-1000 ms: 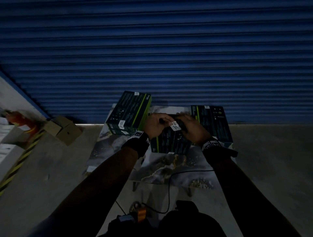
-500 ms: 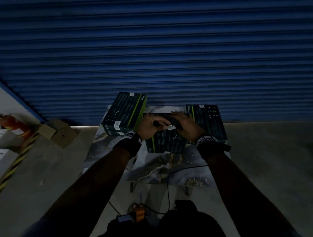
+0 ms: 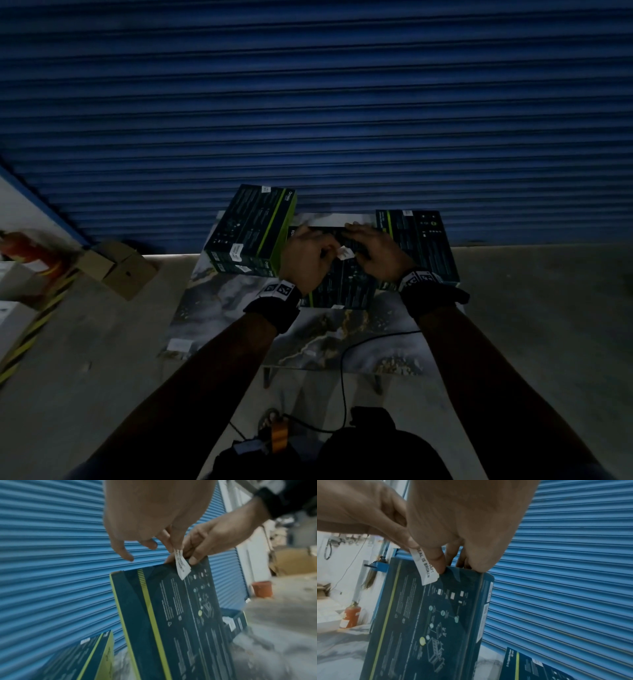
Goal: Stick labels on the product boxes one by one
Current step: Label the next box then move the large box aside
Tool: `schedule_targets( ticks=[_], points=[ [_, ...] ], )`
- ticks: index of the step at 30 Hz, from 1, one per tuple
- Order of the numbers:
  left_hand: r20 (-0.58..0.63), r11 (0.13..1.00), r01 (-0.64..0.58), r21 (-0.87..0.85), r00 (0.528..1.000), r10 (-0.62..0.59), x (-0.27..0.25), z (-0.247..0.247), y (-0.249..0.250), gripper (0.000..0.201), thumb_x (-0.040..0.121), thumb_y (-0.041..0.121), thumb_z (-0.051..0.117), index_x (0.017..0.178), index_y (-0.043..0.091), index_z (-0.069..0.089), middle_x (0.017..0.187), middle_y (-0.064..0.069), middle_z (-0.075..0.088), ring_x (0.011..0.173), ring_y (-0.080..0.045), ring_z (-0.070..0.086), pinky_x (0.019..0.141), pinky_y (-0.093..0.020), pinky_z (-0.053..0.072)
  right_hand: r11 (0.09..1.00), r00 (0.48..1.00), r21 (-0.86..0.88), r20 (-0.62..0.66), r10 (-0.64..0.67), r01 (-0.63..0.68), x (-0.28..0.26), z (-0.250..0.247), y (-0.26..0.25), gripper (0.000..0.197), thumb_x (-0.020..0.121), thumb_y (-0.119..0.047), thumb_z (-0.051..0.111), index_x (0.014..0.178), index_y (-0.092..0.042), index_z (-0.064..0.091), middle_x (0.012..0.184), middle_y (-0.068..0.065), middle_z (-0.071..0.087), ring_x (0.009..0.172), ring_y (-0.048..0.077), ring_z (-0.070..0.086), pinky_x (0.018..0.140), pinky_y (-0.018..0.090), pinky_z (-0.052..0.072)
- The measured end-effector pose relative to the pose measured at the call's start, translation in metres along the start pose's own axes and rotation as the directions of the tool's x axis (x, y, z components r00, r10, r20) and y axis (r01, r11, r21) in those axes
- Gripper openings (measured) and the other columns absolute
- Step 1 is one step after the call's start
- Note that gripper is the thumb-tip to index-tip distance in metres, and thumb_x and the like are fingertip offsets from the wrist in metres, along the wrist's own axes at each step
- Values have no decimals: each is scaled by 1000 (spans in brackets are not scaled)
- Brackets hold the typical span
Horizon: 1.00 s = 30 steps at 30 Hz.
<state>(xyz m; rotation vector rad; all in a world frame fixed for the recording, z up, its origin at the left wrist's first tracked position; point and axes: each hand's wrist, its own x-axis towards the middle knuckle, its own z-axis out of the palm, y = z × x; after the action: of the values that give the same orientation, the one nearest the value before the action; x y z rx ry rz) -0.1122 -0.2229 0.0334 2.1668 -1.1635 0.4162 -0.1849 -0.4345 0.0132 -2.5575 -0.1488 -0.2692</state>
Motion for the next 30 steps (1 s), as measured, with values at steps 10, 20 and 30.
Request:
schedule_targets(
  ticks=[10, 20, 30],
  points=[
    [-40, 950, -258, 174, 962, 269, -9, -15, 28, 15, 99, 32, 62, 90, 23, 69, 84, 5, 62, 88, -22, 53, 74, -36, 38, 997, 998, -66, 52, -36, 40, 15, -3, 5, 63, 92, 10, 60, 150, -5, 43, 160, 18, 33, 150, 34, 28, 124, 46, 24],
    [178, 994, -108, -17, 978, 110, -16, -26, -19, 10, 92, 22, 63, 99, 21, 71, 89, 2, 67, 86, -24, 52, 73, -35, 44, 996, 996, 41, 39, 83, -85, 9, -9, -5, 50, 101, -5, 54, 150, -14, 46, 163, 4, 33, 153, 20, 22, 124, 30, 19],
    [423, 987, -148, -57, 892, 159, 33, -21, -26, 13, 91, 13, 57, 99, 18, 66, 97, -1, 64, 83, -24, 62, 69, -40, 54, 993, 994, 34, 19, 108, -109, 3, -2, -13, 85, 84, -27, 82, 155, -12, 37, 163, 7, 31, 153, 21, 24, 122, 24, 15]
  ],
)
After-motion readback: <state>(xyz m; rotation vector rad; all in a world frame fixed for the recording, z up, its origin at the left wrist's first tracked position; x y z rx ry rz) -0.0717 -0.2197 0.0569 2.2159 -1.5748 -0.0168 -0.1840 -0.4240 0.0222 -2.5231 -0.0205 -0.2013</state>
